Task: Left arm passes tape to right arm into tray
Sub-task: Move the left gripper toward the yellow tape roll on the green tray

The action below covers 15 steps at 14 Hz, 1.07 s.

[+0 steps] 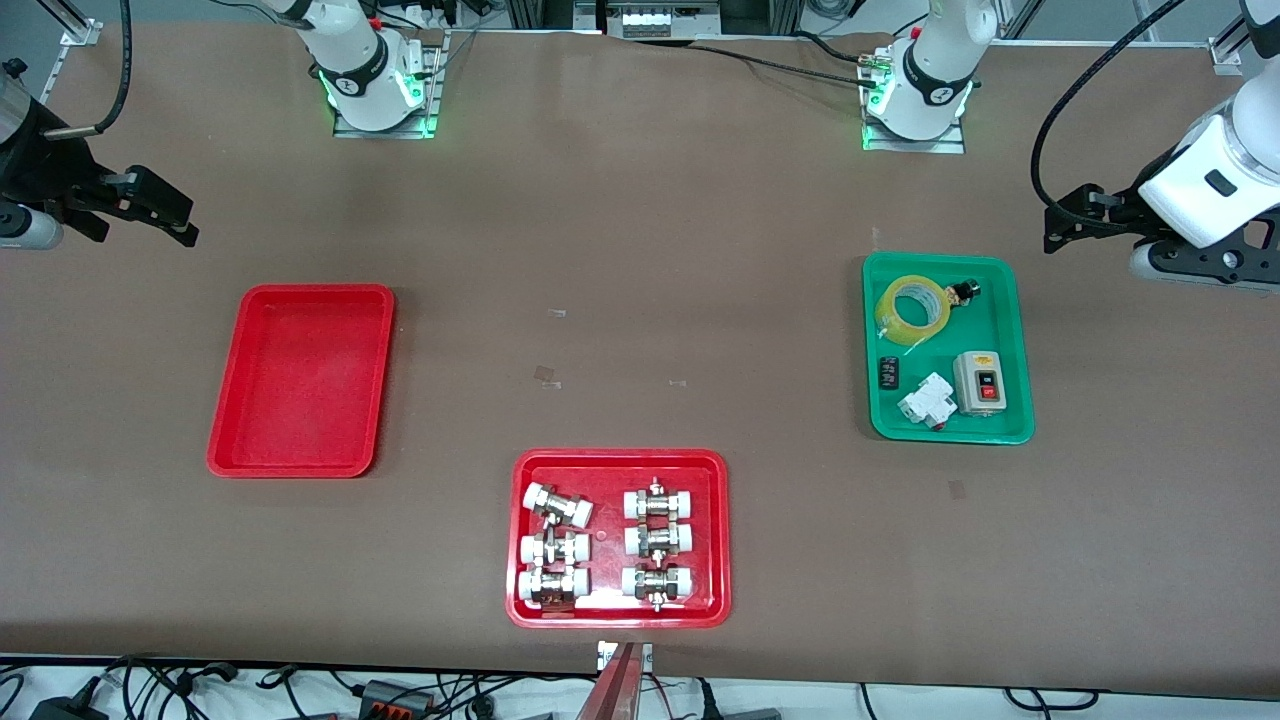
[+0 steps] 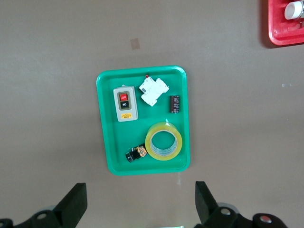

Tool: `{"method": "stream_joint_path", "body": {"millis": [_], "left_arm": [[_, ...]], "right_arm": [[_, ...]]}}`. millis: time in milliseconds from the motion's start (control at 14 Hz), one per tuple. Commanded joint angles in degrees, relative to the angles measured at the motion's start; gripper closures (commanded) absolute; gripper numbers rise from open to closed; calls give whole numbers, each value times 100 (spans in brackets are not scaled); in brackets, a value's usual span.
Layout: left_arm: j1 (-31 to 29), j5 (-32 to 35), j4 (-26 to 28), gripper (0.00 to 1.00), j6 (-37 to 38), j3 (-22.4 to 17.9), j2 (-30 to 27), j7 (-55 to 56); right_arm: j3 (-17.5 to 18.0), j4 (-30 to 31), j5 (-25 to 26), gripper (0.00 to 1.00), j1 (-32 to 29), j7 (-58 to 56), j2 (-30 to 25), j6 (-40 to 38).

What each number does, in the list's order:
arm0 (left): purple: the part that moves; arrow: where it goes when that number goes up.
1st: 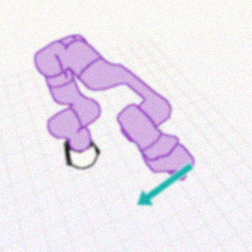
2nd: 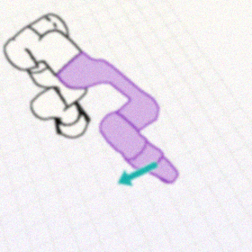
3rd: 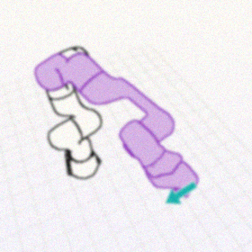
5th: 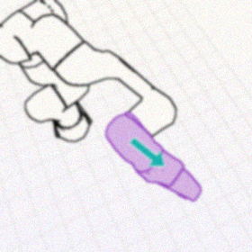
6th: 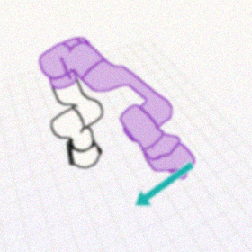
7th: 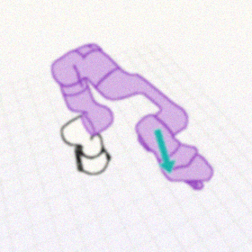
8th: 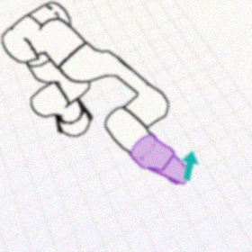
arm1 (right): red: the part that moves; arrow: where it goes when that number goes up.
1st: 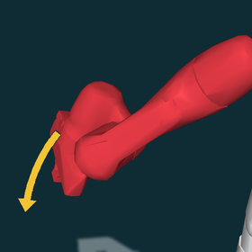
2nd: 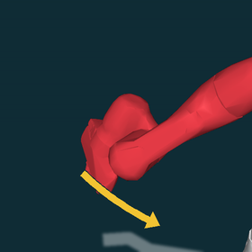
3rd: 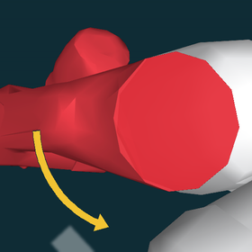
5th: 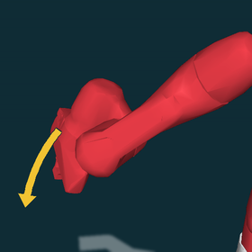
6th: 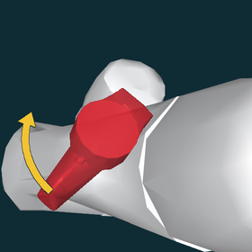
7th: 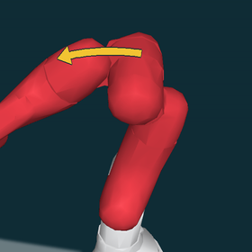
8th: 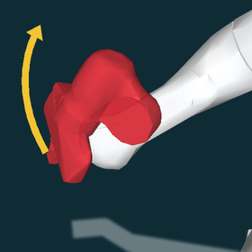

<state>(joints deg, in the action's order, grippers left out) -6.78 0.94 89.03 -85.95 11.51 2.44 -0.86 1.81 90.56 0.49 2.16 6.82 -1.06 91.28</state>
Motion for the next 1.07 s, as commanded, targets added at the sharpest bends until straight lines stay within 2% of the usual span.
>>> {"method": "stream_joint_path", "body": {"millis": [0, 857, 1000], "left_arm": [[-43, -120, 176, 0, -106, -17, -139, -2], [-78, -138, 115, 0, -97, -52, -87, -46], [-61, -41, 1, 0, -45, -44, 437, 6]], "right_arm": [[30, -47, 48, 0, -14, 56, 18, -22], [30, -47, 48, 0, -23, 13, 45, -22], [30, -47, 48, 0, -23, 21, 45, -22]]}}
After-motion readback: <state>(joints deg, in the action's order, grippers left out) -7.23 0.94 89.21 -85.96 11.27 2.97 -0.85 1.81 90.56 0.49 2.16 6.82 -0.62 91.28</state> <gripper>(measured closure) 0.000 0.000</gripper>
